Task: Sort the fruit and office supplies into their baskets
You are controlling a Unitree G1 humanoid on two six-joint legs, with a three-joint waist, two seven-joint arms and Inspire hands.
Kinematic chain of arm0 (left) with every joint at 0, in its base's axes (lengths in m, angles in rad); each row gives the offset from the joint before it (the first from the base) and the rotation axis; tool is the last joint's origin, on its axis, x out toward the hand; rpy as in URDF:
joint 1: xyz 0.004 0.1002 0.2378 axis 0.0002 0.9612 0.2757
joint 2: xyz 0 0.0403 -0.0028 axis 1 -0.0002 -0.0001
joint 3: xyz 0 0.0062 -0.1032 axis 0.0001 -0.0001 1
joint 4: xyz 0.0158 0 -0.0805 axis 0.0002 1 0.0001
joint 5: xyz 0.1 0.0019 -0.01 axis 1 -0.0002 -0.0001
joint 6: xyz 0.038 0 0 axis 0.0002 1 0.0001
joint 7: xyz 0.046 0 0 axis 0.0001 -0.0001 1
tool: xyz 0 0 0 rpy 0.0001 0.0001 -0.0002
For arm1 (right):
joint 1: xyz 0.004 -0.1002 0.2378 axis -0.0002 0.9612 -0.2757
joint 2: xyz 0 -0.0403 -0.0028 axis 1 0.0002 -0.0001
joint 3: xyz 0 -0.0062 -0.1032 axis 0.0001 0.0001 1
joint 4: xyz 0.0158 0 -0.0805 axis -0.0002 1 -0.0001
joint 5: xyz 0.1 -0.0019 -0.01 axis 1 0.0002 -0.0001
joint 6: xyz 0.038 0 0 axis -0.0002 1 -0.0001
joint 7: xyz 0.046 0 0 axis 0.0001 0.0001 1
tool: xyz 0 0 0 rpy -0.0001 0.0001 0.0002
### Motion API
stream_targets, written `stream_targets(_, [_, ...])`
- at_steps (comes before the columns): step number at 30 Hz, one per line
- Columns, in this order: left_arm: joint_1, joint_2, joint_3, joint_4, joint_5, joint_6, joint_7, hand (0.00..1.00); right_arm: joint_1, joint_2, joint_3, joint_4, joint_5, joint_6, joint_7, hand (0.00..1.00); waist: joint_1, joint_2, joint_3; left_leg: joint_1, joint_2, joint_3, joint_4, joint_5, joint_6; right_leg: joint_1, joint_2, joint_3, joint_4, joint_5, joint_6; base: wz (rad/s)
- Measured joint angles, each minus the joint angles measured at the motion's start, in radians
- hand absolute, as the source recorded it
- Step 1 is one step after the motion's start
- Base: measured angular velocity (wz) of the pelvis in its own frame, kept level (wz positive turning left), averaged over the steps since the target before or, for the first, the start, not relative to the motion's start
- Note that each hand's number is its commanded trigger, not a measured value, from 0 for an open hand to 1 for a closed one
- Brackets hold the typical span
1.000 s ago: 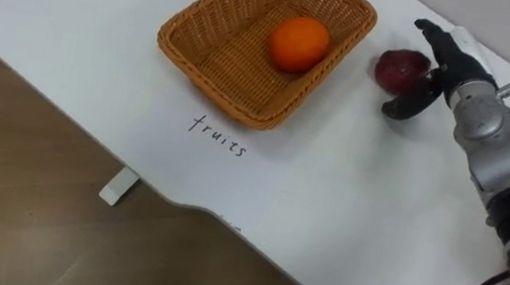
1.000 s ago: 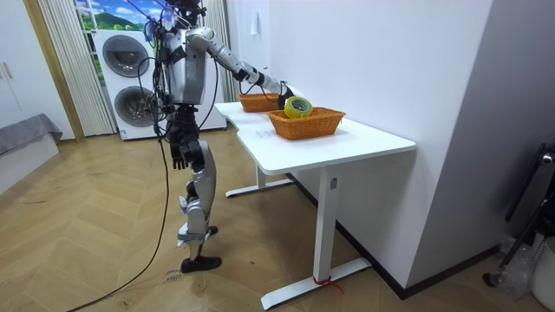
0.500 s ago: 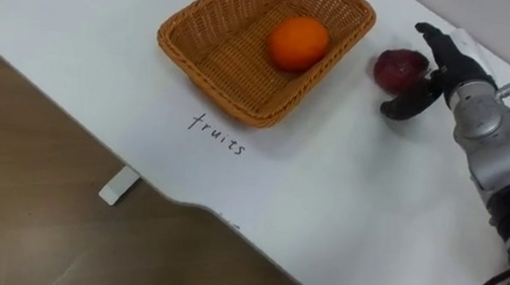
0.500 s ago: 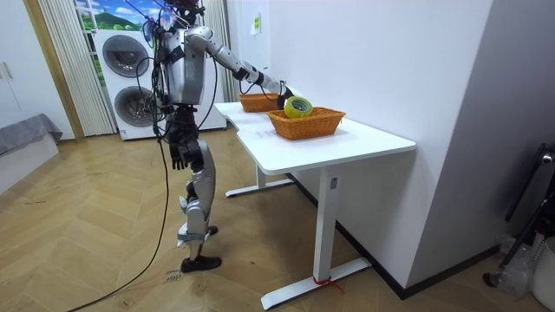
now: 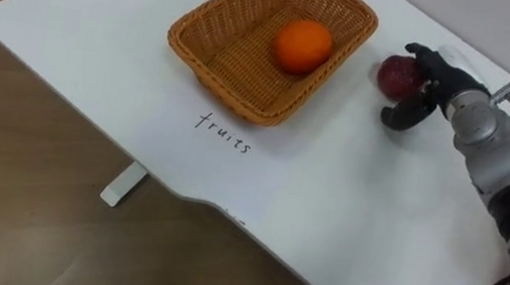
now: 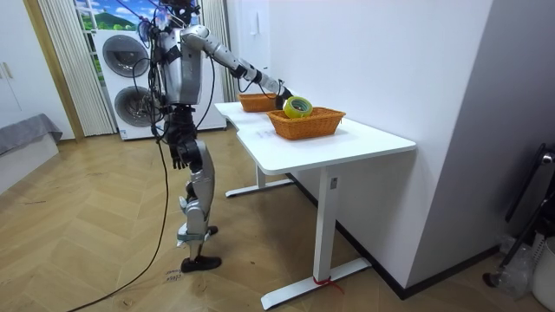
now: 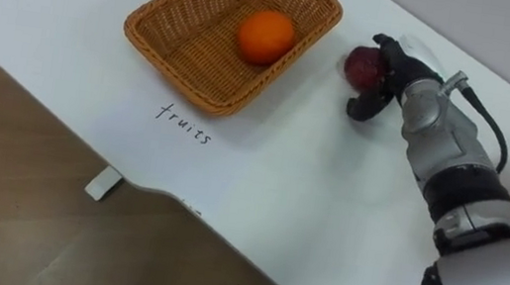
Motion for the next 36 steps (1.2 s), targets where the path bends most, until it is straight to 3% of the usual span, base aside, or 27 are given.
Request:
stream_targets(6, [-0.001,0.002,0.0,0.002,0.0,0.002,0.0,0.0,0.0,0.0,-0.001,0.013,-0.008,0.013,-0.001,0.02,0.009,-0.006,0.0052,-0.002,0.0,-0.005,0.002,0.0,0.0,-0.001,-0.001,-0.014,0.009,0.0,0.0,0.01])
stream_targets(7, [-0.001,0.002,-0.001,0.002,0.0,0.003,0.0,0.0,0.0,-0.002,-0.001,0.014,-0.009,0.018,-0.001,0.51,0.011,-0.006,0.0056,-0.003,0.0,-0.006,0.002,0.0,0.0,-0.001,-0.001,-0.015,0.009,0.0,0.0,0.0])
stream_targets(8, [-0.002,0.002,-0.003,0.002,0.0,0.003,0.0,0.0,0.0,-0.003,-0.001,0.015,-0.009,0.02,-0.001,0.7,0.013,-0.006,0.0057,-0.004,0.0,-0.006,0.002,0.0,0.0,-0.001,-0.001,-0.018,0.009,0.0,0.0,0.05])
stream_targets(9, [-0.003,0.006,-0.022,0.002,0.001,0.003,0.0,0.0,-0.003,-0.005,-0.003,0.024,-0.008,0.02,-0.002,1.0,0.013,-0.004,0.0077,-0.006,0.0,-0.009,0.003,0.0,0.0,-0.001,-0.002,-0.028,0.009,0.0,0.0,0.06])
stream_targets(17, [-0.005,0.005,-0.039,0.004,0.001,0.003,-0.007,0.0,-0.01,-0.007,-0.003,0.036,-0.017,0.019,0.005,1.0,0.019,-0.006,0.0065,-0.009,-0.001,-0.013,0.003,0.0,-0.001,-0.002,-0.002,-0.04,0.009,0.0,0.0,0.01])
stream_targets(24, [-0.007,0.006,-0.039,0.004,0.0,0.003,-0.003,0.0,-0.016,-0.011,0.006,0.04,-0.023,0.021,-0.001,1.0,0.023,-0.013,0.0125,-0.009,-0.001,-0.019,0.004,0.001,-0.001,-0.001,-0.003,-0.054,0.009,0.0,0.0,0.01])
stream_targets(36, [-0.007,0.006,-0.039,0.007,0.001,0.003,-0.001,0.0,-0.015,-0.011,0.016,0.04,-0.023,0.021,0.036,1.0,0.024,-0.012,0.0135,-0.014,-0.002,-0.022,0.004,0.001,-0.002,-0.003,-0.002,-0.055,0.009,0.0,0.0,0.0])
